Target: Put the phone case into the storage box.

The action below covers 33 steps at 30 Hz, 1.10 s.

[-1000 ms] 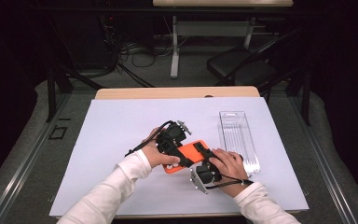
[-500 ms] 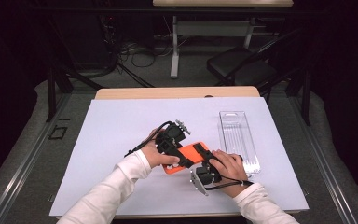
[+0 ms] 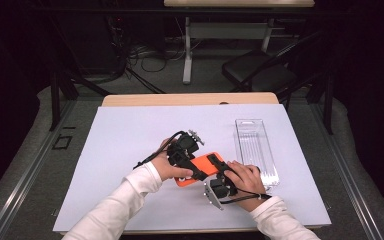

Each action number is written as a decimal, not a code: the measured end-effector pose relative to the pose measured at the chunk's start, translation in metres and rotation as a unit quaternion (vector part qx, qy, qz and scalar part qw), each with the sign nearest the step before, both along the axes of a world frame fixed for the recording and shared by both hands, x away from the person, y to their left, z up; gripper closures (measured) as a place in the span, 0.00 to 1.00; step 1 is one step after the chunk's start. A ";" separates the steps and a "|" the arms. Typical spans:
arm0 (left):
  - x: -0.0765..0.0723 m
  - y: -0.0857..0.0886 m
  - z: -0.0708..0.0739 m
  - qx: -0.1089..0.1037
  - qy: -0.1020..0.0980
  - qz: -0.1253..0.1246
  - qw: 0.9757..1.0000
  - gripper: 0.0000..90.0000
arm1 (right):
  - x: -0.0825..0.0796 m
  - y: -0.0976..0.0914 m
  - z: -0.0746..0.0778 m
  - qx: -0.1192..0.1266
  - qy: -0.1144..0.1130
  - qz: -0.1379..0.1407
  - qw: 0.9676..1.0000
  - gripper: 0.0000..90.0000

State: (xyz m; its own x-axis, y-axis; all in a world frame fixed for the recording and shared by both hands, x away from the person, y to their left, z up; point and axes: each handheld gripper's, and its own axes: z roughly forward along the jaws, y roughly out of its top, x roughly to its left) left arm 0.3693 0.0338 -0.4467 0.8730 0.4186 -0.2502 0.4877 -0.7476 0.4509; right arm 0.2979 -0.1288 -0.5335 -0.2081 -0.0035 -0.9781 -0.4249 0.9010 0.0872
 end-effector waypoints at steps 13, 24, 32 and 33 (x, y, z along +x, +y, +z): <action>-0.003 0.015 0.007 -0.017 -0.013 0.017 1.000 0.12 | 0.000 -0.002 -0.002 0.003 0.007 -0.008 1.000 0.98; -0.011 0.034 0.017 -0.032 -0.028 0.029 0.999 0.13 | 0.001 -0.004 -0.002 0.007 0.009 -0.014 1.000 0.98; -0.016 0.052 0.021 -0.054 -0.037 0.052 0.997 0.17 | 0.002 -0.008 -0.001 0.012 0.011 -0.022 1.000 0.98; -0.016 0.052 0.021 -0.054 -0.037 0.052 0.997 0.17 | 0.002 -0.008 -0.001 0.013 0.011 -0.021 1.000 0.98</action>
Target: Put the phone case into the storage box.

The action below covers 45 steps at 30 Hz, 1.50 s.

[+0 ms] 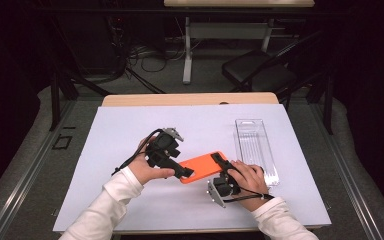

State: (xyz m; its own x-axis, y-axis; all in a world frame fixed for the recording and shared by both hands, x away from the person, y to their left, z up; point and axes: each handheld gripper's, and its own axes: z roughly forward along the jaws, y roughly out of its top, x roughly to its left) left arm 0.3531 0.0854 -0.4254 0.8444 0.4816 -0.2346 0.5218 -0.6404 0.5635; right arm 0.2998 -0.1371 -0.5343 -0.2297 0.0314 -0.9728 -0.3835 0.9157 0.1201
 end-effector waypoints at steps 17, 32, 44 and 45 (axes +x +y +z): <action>0.000 0.032 0.008 -0.030 -0.033 0.040 0.998 0.17 | 0.001 -0.006 0.003 0.017 0.027 -0.003 0.999 0.98; 0.002 0.056 0.016 -0.073 -0.057 0.074 0.993 0.18 | 0.000 -0.012 0.015 0.086 0.100 0.011 0.991 0.98; -0.002 0.066 0.010 -0.068 -0.058 0.078 0.993 0.21 | -0.001 -0.017 0.021 0.140 0.157 0.019 0.977 0.98; -0.003 0.067 0.010 -0.068 -0.059 0.076 0.993 0.22 | 0.000 -0.017 0.021 0.151 0.162 0.024 0.975 0.98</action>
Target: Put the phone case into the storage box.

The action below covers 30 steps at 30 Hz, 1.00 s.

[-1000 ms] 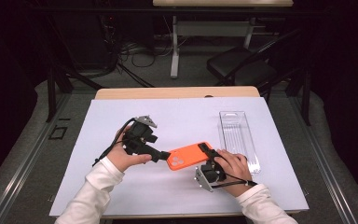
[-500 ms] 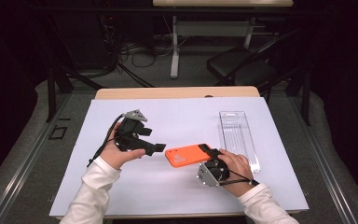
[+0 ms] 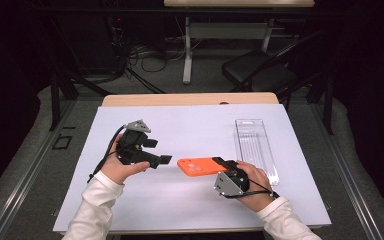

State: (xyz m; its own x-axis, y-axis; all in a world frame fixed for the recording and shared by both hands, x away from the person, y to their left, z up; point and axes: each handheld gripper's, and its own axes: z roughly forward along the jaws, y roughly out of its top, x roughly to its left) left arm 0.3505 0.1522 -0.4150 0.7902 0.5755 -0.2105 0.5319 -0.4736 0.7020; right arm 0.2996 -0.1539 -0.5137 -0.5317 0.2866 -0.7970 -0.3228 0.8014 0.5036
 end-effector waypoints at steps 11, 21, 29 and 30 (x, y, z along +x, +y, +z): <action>-0.007 -0.002 0.002 0.002 -0.010 -0.008 1.000 0.28 | 0.006 -0.003 0.005 0.075 0.083 0.014 0.994 0.98; -0.012 -0.010 0.006 -0.001 -0.023 -0.028 0.999 0.34 | 0.010 -0.003 0.010 0.133 0.140 0.042 0.980 0.98; -0.015 -0.017 0.011 -0.007 -0.031 -0.048 0.998 0.38 | 0.011 0.000 0.013 0.151 0.155 0.055 0.975 0.98; -0.016 -0.018 0.012 -0.008 -0.034 -0.049 0.998 0.39 | 0.011 0.001 0.014 0.154 0.156 0.057 0.974 0.98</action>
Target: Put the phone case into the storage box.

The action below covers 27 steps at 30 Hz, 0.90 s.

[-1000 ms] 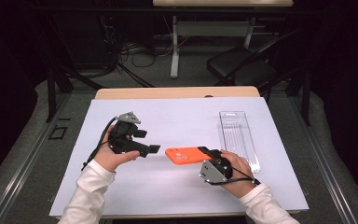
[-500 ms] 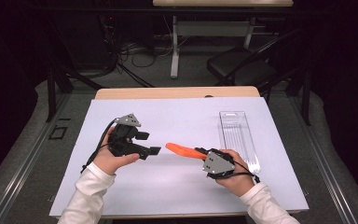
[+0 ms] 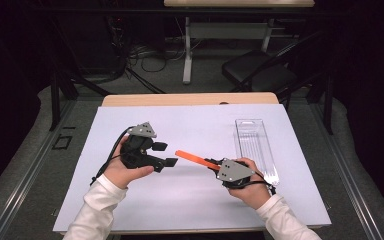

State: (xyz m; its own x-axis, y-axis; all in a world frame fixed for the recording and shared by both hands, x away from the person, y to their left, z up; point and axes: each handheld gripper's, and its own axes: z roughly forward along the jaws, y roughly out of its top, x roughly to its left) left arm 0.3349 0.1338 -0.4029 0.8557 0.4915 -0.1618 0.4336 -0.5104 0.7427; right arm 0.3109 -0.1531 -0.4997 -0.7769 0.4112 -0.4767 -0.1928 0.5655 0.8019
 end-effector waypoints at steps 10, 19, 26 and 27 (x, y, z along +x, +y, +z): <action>-0.012 -0.004 0.011 -0.006 -0.025 -0.014 1.000 0.58 | 0.000 0.010 0.005 0.025 0.011 0.027 0.999 0.98; -0.021 -0.001 0.015 -0.001 -0.056 -0.022 0.998 0.62 | -0.001 0.016 0.005 0.046 0.027 0.048 0.997 0.98; -0.024 0.000 0.014 -0.001 -0.074 -0.032 0.997 0.70 | -0.003 0.021 0.004 0.054 0.035 0.060 0.996 0.98; -0.024 0.001 0.014 -0.008 -0.067 -0.034 0.997 0.72 | -0.003 0.021 0.004 0.056 0.037 0.061 0.996 0.98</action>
